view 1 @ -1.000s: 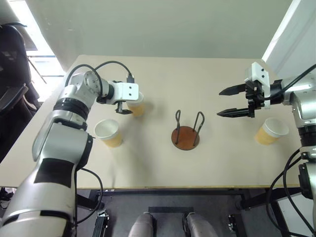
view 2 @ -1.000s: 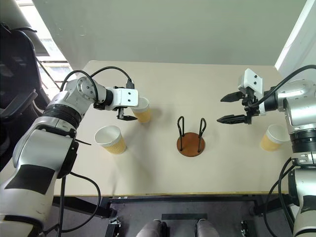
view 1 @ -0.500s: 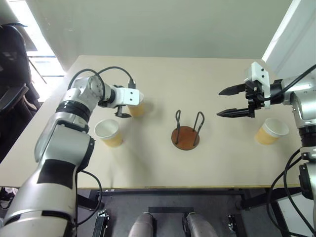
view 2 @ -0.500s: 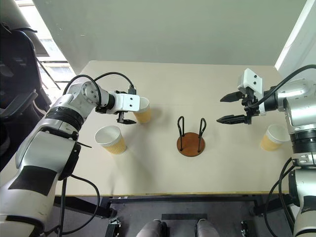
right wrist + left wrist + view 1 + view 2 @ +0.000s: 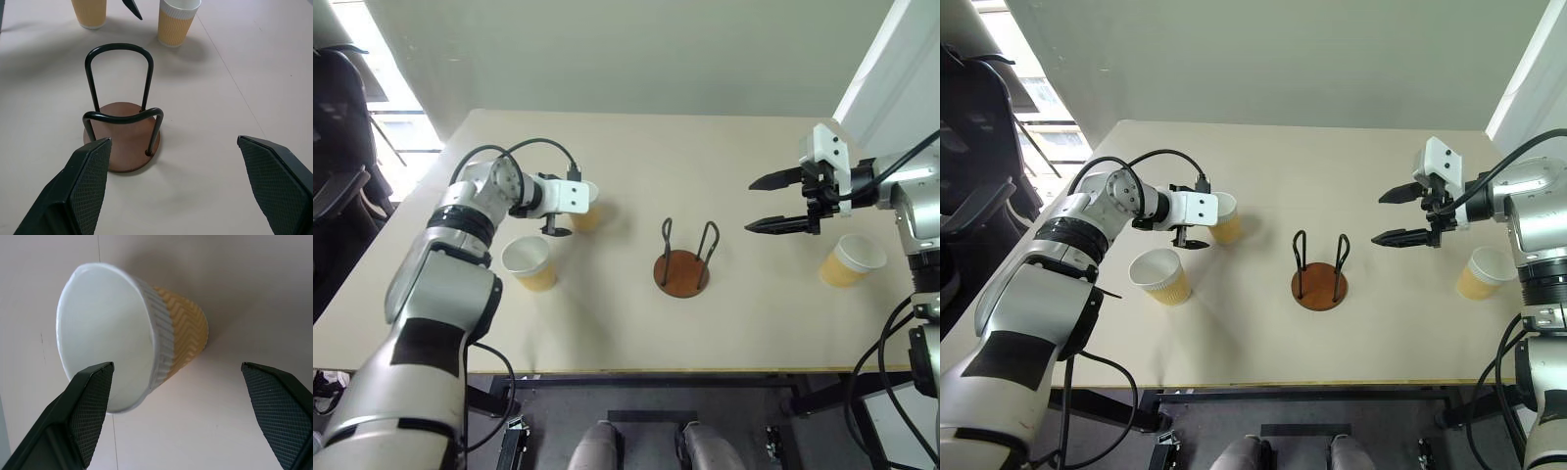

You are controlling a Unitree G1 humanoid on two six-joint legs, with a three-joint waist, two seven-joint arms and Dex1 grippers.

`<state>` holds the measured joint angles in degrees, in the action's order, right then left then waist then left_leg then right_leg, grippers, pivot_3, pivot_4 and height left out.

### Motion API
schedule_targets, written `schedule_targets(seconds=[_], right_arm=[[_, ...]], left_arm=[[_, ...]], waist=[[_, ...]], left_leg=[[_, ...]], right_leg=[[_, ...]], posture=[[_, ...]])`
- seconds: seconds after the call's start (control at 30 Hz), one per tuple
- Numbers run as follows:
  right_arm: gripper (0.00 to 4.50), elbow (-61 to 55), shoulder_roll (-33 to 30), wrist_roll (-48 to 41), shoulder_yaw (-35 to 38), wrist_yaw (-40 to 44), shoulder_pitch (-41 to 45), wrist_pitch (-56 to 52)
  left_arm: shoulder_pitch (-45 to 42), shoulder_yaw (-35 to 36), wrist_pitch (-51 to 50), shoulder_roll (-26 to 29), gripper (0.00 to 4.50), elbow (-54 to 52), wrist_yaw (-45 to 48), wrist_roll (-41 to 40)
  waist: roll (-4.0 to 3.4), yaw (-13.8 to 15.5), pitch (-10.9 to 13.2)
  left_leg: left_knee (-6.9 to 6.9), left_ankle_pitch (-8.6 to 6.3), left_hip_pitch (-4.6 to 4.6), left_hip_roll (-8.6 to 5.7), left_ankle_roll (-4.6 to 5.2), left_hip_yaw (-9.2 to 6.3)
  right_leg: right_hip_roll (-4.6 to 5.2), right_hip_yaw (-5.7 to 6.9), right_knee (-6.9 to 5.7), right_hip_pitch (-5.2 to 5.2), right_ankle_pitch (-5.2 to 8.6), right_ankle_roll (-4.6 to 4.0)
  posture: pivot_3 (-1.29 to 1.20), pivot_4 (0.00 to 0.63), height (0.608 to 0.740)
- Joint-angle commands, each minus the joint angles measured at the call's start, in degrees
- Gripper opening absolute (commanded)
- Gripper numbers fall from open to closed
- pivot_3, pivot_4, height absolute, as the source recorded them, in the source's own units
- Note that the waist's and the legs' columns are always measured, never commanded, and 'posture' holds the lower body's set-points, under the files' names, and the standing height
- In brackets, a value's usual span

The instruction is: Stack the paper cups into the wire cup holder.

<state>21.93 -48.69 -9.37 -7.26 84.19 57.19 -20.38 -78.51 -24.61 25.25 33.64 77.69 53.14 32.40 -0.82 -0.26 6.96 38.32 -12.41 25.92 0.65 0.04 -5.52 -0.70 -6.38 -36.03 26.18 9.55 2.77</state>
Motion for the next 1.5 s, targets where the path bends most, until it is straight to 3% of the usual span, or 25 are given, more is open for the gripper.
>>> schedule_targets(seconds=[0.03,0.17,0.27,0.63,1.13,1.33,1.5], right_arm=[[4.24,-1.14,-1.17,-0.62,1.68,-0.18,0.81,0.70],[4.24,-1.32,-1.15,-0.67,1.71,-0.25,0.65,0.63],[4.29,-1.30,-1.17,-0.65,1.73,-0.32,0.56,0.67],[4.29,-1.62,-1.81,-0.83,2.07,-0.67,0.30,0.34],[4.29,-0.85,-1.96,-0.78,1.88,-0.72,0.74,0.44],[4.29,-0.84,-3.15,-0.50,1.78,-0.12,-0.30,0.39],[4.29,-2.26,-4.79,-1.00,2.16,0.49,-3.02,0.29]], left_arm=[[-1.66,1.23,0.53,0.24,4.50,-0.32,-0.43,-0.82],[-2.13,1.20,0.36,0.37,4.50,-0.30,-0.60,-0.74],[-2.38,1.07,0.07,0.45,3.89,-0.23,-1.02,-0.52],[-3.24,1.05,0.23,0.81,0.02,0.05,-0.26,-0.28],[-6.01,4.11,1.11,1.24,0.02,-0.50,6.31,-3.59],[-12.16,10.90,-0.48,-2.41,0.02,-1.04,17.48,-11.44],[-16.19,15.33,-2.52,-6.43,0.02,-2.10,33.16,-18.20]], waist=[[0.00,-0.04,0.00],[0.00,-0.02,0.00],[0.00,0.00,0.00],[0.00,0.01,0.00],[0.00,0.10,0.00],[0.01,0.59,0.00],[0.01,0.58,0.00]], left_leg=[[0.00,0.00,0.00,0.01,0.00,-0.03],[0.00,0.00,-0.01,-0.02,0.00,0.02],[0.00,0.00,-0.01,-0.02,0.00,0.05],[0.00,0.01,-0.01,-0.06,0.00,0.09],[0.02,0.01,0.03,0.01,0.00,-0.04],[-0.02,0.01,0.08,-0.19,0.03,-0.06],[-0.04,-0.03,0.07,-0.23,0.08,-0.01]], right_leg=[[0.02,-0.02,0.00,0.00,0.00,0.00],[-0.02,0.01,0.01,0.00,0.00,0.01],[-0.04,0.04,0.01,0.00,0.00,0.01],[-0.06,0.02,0.02,-0.01,-0.01,0.01],[0.04,-0.01,0.03,-0.01,-0.01,0.02],[0.09,-0.01,0.10,-0.03,0.01,0.03],[0.17,-0.06,0.12,-0.06,0.06,0.11]], posture=[[0.00,0.150,0.740],[0.00,0.150,0.740],[0.00,0.150,0.740],[0.00,0.150,0.740],[0.00,0.150,0.740],[0.00,0.150,0.740],[0.00,0.150,0.740]])
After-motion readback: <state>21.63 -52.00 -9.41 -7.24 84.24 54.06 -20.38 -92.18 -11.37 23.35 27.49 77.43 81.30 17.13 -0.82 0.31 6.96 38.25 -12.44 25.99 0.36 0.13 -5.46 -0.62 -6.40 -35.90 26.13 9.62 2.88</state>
